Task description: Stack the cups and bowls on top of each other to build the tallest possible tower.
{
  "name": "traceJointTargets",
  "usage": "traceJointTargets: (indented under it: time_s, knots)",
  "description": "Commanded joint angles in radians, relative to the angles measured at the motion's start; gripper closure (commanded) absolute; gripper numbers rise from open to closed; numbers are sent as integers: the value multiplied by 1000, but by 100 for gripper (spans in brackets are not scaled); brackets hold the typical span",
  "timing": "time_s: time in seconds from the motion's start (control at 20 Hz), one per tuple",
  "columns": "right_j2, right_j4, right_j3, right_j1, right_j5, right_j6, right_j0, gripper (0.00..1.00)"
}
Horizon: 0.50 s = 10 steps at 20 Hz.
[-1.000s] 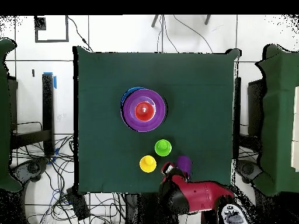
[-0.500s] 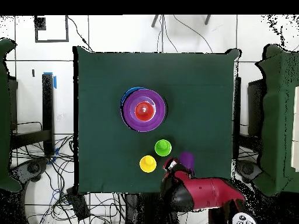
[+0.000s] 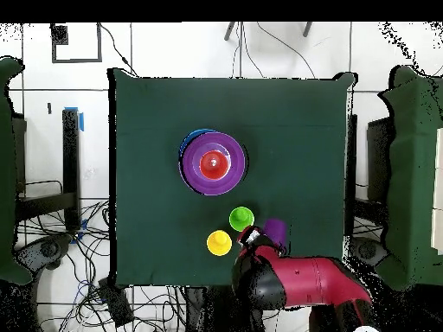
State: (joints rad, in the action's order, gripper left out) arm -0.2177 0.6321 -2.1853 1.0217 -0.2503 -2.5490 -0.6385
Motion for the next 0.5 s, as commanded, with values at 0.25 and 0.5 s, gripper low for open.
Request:
traceJointTargets:
  time_s: [0.25,0.5]
  knots:
    - [-193,-82,-95,106,-169,182,-1,100]
    - [-233,-137,-105,168,-217,199,-2,100]
